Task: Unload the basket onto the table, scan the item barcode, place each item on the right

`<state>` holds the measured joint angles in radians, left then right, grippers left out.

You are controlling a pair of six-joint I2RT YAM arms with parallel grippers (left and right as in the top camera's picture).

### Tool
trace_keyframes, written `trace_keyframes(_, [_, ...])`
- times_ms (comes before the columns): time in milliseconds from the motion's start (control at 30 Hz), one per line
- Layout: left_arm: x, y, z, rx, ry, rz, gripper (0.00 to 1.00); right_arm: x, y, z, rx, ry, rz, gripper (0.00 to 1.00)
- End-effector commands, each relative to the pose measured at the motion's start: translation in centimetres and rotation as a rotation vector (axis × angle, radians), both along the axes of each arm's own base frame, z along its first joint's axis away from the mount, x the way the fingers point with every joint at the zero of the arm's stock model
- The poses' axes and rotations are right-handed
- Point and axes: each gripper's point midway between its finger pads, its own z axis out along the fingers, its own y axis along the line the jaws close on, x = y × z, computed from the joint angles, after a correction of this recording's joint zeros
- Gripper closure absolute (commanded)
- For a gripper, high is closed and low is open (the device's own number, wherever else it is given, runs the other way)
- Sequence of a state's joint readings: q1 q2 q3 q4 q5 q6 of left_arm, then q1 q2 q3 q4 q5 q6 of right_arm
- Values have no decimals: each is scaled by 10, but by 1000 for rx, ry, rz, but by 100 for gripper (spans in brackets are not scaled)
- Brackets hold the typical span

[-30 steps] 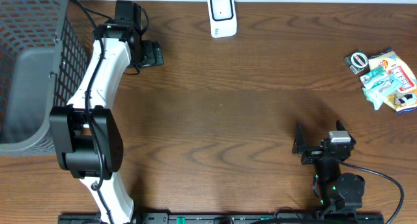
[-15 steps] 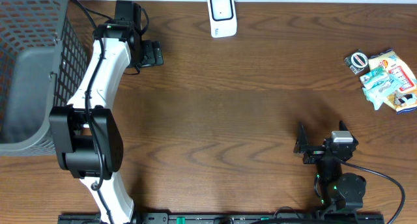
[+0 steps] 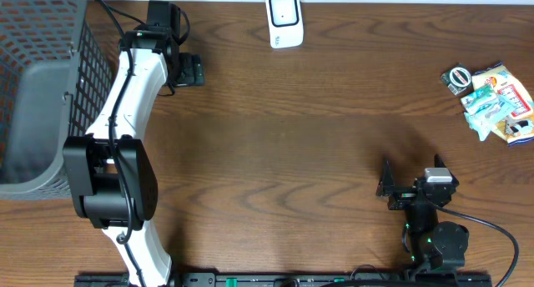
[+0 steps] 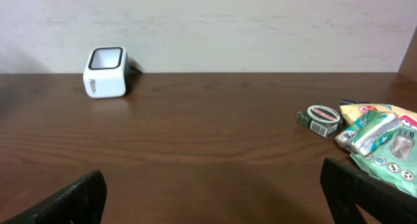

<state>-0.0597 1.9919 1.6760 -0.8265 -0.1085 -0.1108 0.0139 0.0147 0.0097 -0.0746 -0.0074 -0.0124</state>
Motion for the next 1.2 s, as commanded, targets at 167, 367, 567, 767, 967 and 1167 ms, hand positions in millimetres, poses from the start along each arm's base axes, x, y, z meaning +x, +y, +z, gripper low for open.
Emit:
trace_keyframes(167, [-4,13,-2,74,20,-11,2,0,-2,0,-15,-4,-7,1])
trace_keyframes(367, [-31,-4,-4,-6,117,-40,3,0,-2,0,-15,-4,-8,1])
trace_keyframes(567, [-44,-27,12,-124,22,-90,2,0,-2,0,-15,-4,-7,1])
trace_keyframes(767, [-75,-43,30,-214,-147,-144,2,0,-2,0,-15,-4,-7,1])
trace_keyframes(967, [-123,-48,59,-263,-293,-186,2,0,-2,0,-15,-4,-8,1])
trace_keyframes(1167, [-182,-44,61,-262,-365,-194,3,0,-2,0,-15,-4,-8,1])
